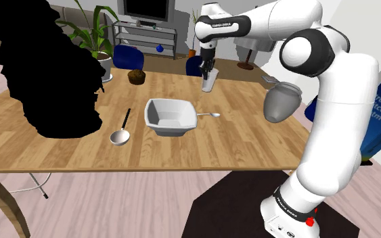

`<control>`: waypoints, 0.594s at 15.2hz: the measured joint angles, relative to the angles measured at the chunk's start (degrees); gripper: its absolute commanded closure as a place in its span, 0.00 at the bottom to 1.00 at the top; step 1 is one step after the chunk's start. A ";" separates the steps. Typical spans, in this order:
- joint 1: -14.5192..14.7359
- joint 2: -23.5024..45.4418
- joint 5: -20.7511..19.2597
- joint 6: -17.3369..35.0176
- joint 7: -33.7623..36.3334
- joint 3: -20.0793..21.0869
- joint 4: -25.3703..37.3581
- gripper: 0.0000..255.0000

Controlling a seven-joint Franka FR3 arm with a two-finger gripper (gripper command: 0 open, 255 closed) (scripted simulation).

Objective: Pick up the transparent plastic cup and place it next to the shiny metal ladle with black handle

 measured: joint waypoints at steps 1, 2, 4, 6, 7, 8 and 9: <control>-0.01 0.20 0.05 -0.89 -0.15 0.00 1.10 1.00; -0.04 0.17 0.07 -1.56 -0.30 -0.02 1.76 1.00; -0.02 0.44 0.13 -3.36 -0.54 -0.02 3.85 1.00; 0.02 0.41 0.16 -4.97 -0.73 -0.01 5.44 1.00; 0.06 0.35 0.17 -5.67 -0.79 0.00 6.07 1.00; 0.05 0.55 0.20 -6.49 -0.93 -0.01 7.11 1.00; 0.07 0.60 0.21 -7.27 -1.01 -0.01 7.94 1.00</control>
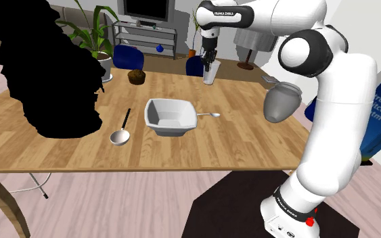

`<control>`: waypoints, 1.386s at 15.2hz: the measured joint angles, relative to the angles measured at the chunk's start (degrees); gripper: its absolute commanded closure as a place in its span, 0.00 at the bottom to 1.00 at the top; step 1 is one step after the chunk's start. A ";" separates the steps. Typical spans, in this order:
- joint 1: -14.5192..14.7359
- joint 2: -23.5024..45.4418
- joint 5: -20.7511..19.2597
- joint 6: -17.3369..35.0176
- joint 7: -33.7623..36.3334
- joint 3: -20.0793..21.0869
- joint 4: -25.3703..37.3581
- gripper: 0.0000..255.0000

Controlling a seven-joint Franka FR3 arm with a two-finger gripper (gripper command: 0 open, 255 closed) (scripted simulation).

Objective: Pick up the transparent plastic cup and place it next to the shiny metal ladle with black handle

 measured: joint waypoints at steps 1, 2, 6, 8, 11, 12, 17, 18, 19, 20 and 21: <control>-0.06 0.29 0.04 -0.81 -0.20 -0.03 1.13 1.00; -0.13 0.47 0.07 -1.59 -0.40 -0.06 2.11 1.00; -0.06 0.84 0.10 -4.86 -0.80 -0.07 5.76 1.00; -0.02 1.30 0.13 -6.41 -0.96 -0.07 7.79 1.00; 1.67 -1.85 -0.19 -5.63 1.35 0.57 3.47 1.00; 2.27 -2.99 -0.29 -5.34 2.22 0.83 1.90 1.00; 6.20 -9.53 -0.82 -3.52 8.37 2.86 -7.44 1.00; 6.79 -10.62 -0.84 -3.46 9.35 3.23 -8.74 1.00; 7.67 -11.72 -0.89 -3.14 10.84 3.80 -10.39 1.00; 8.38 -12.59 -0.89 -3.04 12.05 4.28 -11.55 1.00; 9.03 -13.40 -0.87 -3.17 13.16 4.73 -12.40 1.00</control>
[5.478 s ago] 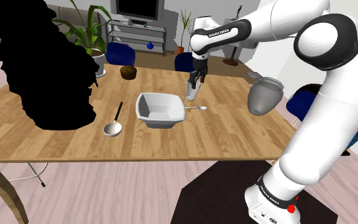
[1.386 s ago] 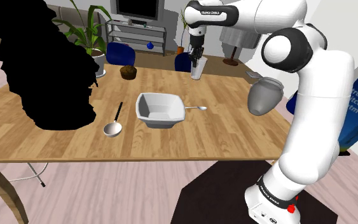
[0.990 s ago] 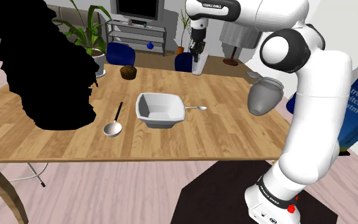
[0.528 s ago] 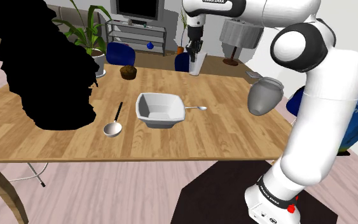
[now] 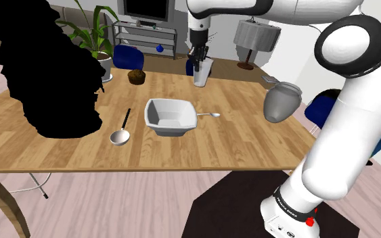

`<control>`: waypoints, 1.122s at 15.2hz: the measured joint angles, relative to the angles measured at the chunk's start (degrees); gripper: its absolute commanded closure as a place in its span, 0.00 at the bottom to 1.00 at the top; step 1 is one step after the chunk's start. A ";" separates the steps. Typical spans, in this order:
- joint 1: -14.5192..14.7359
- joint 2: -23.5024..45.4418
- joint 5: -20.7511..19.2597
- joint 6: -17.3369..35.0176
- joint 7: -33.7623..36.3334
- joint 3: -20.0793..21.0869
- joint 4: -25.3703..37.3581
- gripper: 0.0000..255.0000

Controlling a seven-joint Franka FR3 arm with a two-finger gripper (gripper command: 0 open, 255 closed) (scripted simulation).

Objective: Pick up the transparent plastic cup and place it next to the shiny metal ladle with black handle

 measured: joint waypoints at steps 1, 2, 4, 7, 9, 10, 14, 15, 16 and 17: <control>0.73 -0.83 0.02 -0.07 1.25 0.53 -0.95 1.00; 1.45 -1.26 0.05 -0.12 2.50 1.06 -1.53 1.00; 2.99 -2.67 0.18 0.17 5.30 2.25 -3.65 1.00; 5.02 -3.80 0.43 -0.69 8.88 3.89 -4.46 1.00; 6.20 -4.69 0.63 -0.72 11.08 4.89 -5.62 1.00; 7.01 -5.32 0.80 -0.29 12.64 5.60 -6.90 1.00; 10.01 -5.56 1.29 -1.38 18.13 8.21 -6.81 1.00; 10.59 -5.67 1.39 -1.25 19.25 8.71 -7.19 1.00; 11.21 -6.29 1.58 -1.78 20.35 9.27 -7.43 1.00; 11.86 -5.75 1.60 -2.28 21.51 9.84 -6.49 1.00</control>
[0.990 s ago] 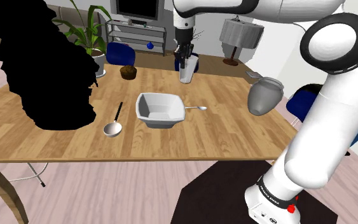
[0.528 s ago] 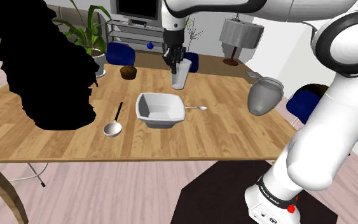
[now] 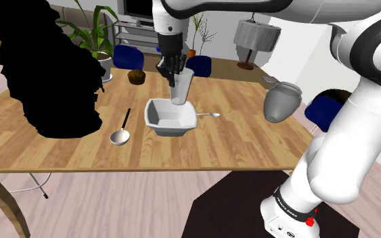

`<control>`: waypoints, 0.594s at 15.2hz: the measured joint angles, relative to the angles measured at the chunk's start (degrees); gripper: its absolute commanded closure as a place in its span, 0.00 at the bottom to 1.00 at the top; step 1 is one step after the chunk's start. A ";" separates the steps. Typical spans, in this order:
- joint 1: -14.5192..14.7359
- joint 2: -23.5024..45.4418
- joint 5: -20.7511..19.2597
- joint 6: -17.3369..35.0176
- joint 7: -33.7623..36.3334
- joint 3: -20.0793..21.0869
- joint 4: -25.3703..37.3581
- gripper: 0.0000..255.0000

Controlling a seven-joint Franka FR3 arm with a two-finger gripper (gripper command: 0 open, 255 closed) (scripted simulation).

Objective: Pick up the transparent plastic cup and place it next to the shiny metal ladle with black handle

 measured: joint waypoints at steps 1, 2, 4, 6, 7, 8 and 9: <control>0.89 0.41 0.07 -0.11 1.61 0.76 0.29 1.00; 1.63 0.85 0.12 -0.66 2.94 1.40 1.10 1.00; 3.06 1.43 0.26 -0.97 5.55 2.59 1.67 1.00; 4.62 2.69 0.21 -1.57 8.27 3.81 3.19 1.00; 5.46 3.79 0.07 -2.35 9.64 4.42 4.87 1.00; 5.92 4.00 0.10 -1.99 10.51 4.77 4.62 1.00; 6.15 3.76 0.20 -1.41 11.02 4.96 3.74 1.00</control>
